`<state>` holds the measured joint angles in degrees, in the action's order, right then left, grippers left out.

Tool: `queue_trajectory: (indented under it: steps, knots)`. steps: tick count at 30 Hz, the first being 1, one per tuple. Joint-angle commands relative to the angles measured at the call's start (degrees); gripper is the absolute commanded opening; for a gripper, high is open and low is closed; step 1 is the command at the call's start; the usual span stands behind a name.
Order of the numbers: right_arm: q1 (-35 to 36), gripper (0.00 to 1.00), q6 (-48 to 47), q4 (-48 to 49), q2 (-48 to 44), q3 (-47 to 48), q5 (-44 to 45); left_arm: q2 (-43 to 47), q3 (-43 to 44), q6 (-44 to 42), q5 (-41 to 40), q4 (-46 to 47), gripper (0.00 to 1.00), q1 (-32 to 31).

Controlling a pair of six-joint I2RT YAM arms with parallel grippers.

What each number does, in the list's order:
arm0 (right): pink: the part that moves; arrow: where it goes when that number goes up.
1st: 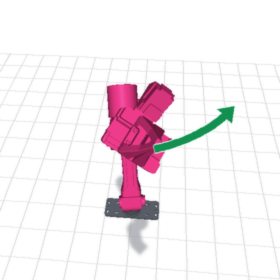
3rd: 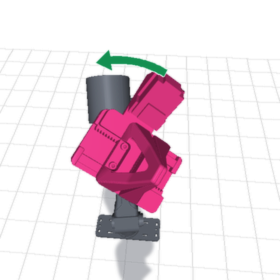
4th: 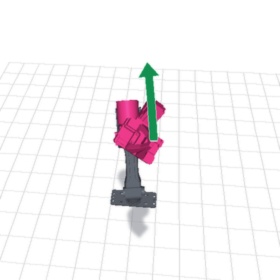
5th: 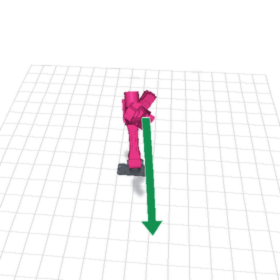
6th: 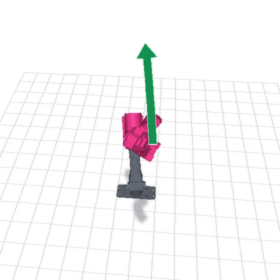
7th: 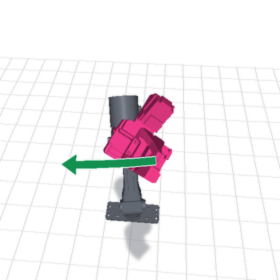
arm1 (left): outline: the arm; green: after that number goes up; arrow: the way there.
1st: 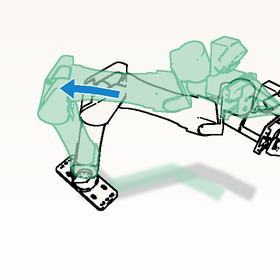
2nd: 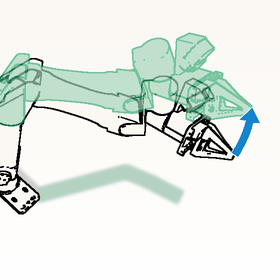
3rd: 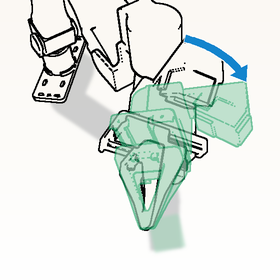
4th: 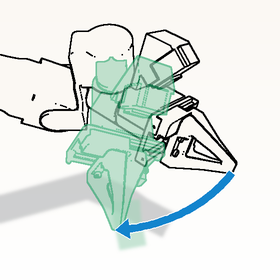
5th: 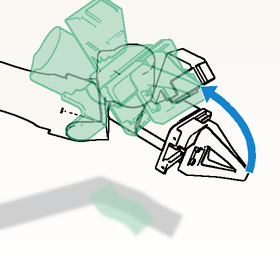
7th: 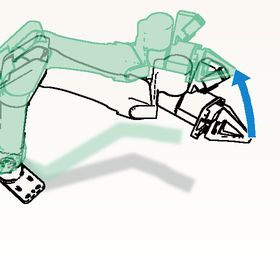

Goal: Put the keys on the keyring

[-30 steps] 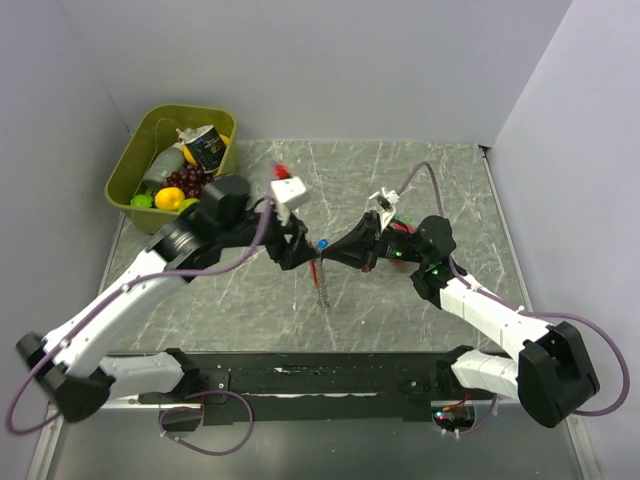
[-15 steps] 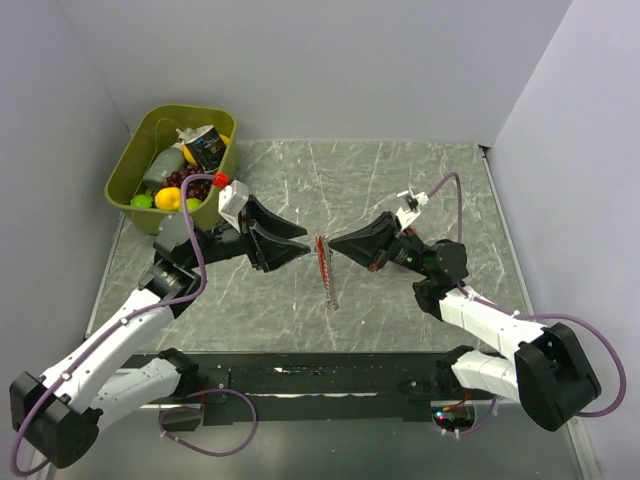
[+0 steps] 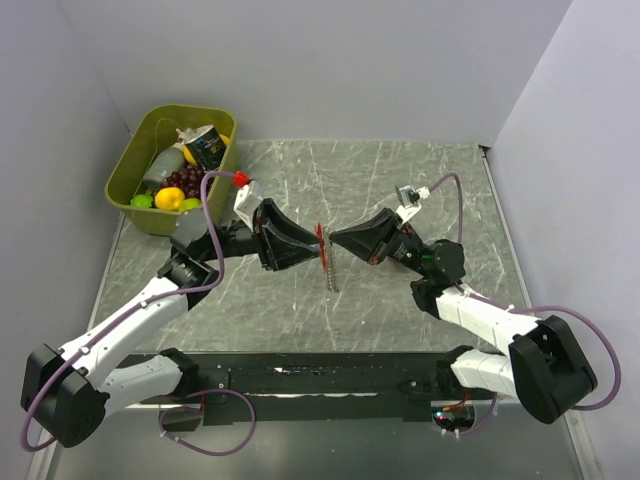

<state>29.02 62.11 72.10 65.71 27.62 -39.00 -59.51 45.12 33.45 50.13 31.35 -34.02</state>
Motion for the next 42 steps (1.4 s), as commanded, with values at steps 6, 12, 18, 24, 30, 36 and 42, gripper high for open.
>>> queue_trajectory:
  steps: [6,12,18,24,30,36,42]
  knots:
    - [0.16,0.00,3.37,19.84,1.88,0.77,1.12,-2.37,4.62,-3.04,-1.96,-0.85,0.36,-1.14]
    - [0.16,0.00,0.56,15.89,-0.06,1.65,-2.21,-0.18,5.94,-8.22,-4.86,-8.22,0.34,-1.05]
    - [-1.32,0.00,-0.41,13.42,1.78,8.66,-17.38,5.45,9.19,-16.04,-7.85,-19.81,0.48,-0.79]
    - [-2.39,0.00,9.70,21.95,7.68,17.02,-35.05,11.69,11.91,-21.67,-9.87,-27.30,0.55,0.01]
    - [-2.38,0.00,11.98,21.95,3.81,20.19,-41.50,14.59,12.53,-24.22,-11.72,-31.18,0.57,0.27]
    - [-2.03,0.00,13.30,21.95,-1.11,21.07,-41.86,14.59,11.30,-24.14,-11.11,-31.18,0.57,0.36]
    - [-1.86,0.00,13.57,21.95,-2.78,20.99,-41.33,12.84,11.30,-23.78,-7.42,-30.65,0.57,0.36]
